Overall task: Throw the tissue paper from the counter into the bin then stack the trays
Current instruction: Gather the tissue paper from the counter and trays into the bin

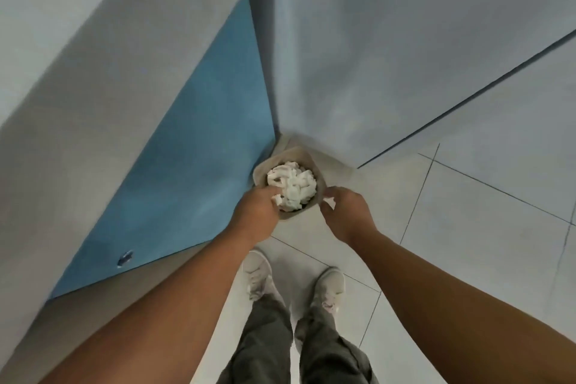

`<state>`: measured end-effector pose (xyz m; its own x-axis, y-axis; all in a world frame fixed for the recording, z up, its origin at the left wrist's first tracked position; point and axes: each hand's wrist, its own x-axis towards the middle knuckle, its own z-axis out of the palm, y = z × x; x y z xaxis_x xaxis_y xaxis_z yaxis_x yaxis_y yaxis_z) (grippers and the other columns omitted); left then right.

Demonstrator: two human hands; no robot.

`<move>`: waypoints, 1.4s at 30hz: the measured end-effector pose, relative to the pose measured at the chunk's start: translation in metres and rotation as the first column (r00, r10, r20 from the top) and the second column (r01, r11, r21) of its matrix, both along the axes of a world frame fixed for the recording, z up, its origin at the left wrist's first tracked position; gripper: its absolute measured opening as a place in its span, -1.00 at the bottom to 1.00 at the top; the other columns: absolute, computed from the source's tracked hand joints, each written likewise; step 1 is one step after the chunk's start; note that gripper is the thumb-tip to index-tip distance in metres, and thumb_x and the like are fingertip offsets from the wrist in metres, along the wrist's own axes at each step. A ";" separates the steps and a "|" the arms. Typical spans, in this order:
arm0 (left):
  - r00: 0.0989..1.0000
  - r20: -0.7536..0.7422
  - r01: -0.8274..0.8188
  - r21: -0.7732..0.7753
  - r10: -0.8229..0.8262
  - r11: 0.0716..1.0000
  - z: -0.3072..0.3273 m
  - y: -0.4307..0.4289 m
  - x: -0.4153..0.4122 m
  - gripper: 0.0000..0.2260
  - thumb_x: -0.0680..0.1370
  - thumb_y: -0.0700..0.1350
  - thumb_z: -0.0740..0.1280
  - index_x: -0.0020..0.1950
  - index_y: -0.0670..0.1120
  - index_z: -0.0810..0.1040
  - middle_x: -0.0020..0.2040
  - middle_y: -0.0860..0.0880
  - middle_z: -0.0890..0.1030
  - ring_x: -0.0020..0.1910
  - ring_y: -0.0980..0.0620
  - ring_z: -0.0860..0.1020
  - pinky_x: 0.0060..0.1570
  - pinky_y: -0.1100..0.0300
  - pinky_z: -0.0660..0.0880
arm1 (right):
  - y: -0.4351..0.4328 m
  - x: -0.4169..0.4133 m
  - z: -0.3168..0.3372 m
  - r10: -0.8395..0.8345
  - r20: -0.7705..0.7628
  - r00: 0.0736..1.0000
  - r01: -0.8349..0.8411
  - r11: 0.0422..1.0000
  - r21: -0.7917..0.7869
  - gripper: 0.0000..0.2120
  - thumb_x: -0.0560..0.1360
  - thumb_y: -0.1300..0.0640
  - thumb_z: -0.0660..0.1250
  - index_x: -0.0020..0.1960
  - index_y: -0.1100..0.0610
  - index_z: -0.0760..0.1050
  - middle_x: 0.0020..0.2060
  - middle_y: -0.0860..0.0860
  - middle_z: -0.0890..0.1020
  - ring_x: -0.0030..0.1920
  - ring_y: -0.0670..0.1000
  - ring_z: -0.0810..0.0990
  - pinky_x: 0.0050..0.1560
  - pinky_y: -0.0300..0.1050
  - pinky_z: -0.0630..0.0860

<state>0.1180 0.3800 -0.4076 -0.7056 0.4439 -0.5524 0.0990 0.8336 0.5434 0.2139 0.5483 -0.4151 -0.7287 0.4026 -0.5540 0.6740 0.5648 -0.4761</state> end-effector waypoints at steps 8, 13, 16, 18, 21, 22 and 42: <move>0.998 0.028 -0.048 0.013 0.048 0.999 -0.165 0.017 0.002 -0.78 0.57 -0.22 0.31 0.14 -0.01 0.65 0.10 -0.06 0.65 0.01 0.01 0.57 -0.04 0.28 0.47 | -0.001 0.001 -0.174 -0.161 0.196 0.967 0.166 0.986 -0.008 -0.46 0.55 -0.03 0.30 0.40 0.22 0.26 0.26 0.17 0.46 0.26 0.20 0.47 0.19 -0.02 0.41; 0.996 0.048 -0.075 0.020 0.074 0.997 -0.231 0.032 -0.003 -0.77 0.59 -0.22 0.29 0.19 -0.05 0.64 0.22 -0.13 0.61 0.18 -0.06 0.56 0.11 0.30 0.43 | 0.004 -0.004 -0.249 -0.542 0.320 0.777 0.621 0.741 -0.255 -0.44 0.45 -0.15 0.30 0.20 0.30 0.46 0.02 0.16 0.61 0.08 0.22 0.61 0.14 0.11 0.56; 0.997 0.053 -0.057 0.021 0.056 0.998 -0.250 0.036 -0.009 -0.77 0.60 -0.23 0.29 0.21 -0.06 0.62 0.27 -0.11 0.57 0.26 -0.04 0.51 0.10 0.36 0.37 | 0.000 -0.007 -0.272 -0.718 0.338 0.609 0.784 0.481 -0.392 -0.74 0.50 0.05 0.35 -0.17 0.26 0.50 -0.28 0.11 0.60 -0.23 0.18 0.68 0.01 0.14 0.64; 0.997 0.050 -0.055 0.022 0.054 0.998 -0.257 0.039 -0.015 -0.78 0.60 -0.23 0.30 0.21 -0.06 0.61 0.30 -0.10 0.55 0.29 -0.03 0.49 0.10 0.39 0.32 | -0.003 -0.014 -0.272 -0.791 0.364 0.491 0.833 0.305 -0.462 -0.90 0.53 0.25 0.33 -0.15 0.26 0.53 -0.22 0.14 0.61 -0.30 0.14 0.67 -0.13 -0.01 0.67; 0.998 0.023 -0.056 0.038 0.056 0.998 -0.262 0.045 -0.024 -0.79 0.59 -0.20 0.32 0.20 -0.05 0.61 0.31 -0.10 0.55 0.31 -0.05 0.48 0.16 0.35 0.33 | -0.004 -0.020 -0.270 -0.837 0.390 0.383 0.850 0.155 -0.503 -0.88 0.48 0.44 0.25 -0.05 0.35 0.54 -0.19 0.20 0.62 -0.34 0.13 0.66 -0.33 -0.10 0.65; 0.998 0.017 -0.056 0.047 0.056 0.997 -0.262 0.049 -0.027 -0.79 0.59 -0.20 0.33 0.20 -0.04 0.61 0.30 -0.08 0.56 0.29 -0.04 0.49 0.17 0.34 0.33 | -0.004 -0.022 -0.270 -0.846 0.394 0.359 0.857 0.132 -0.498 -0.86 0.47 0.46 0.24 -0.04 0.37 0.54 -0.20 0.21 0.62 -0.34 0.14 0.66 -0.35 -0.11 0.64; 0.995 -0.068 0.075 0.091 -0.069 0.993 -0.117 0.032 -0.019 -0.52 0.57 -0.19 0.33 0.48 -0.04 0.36 0.41 -0.06 0.47 0.37 -0.05 0.43 0.36 0.06 0.39 | -0.014 0.002 -0.156 -0.680 0.306 0.666 0.746 0.613 -0.261 -0.44 0.30 -0.02 0.25 0.25 0.18 0.49 0.01 0.10 0.66 0.04 0.16 0.65 0.10 0.02 0.58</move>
<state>0.0990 0.4121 -0.5245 -0.7029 0.5424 -0.4601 0.1946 0.7689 0.6091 0.2156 0.5345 -0.5708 -0.1796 0.5196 -0.8353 0.8749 -0.3038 -0.3771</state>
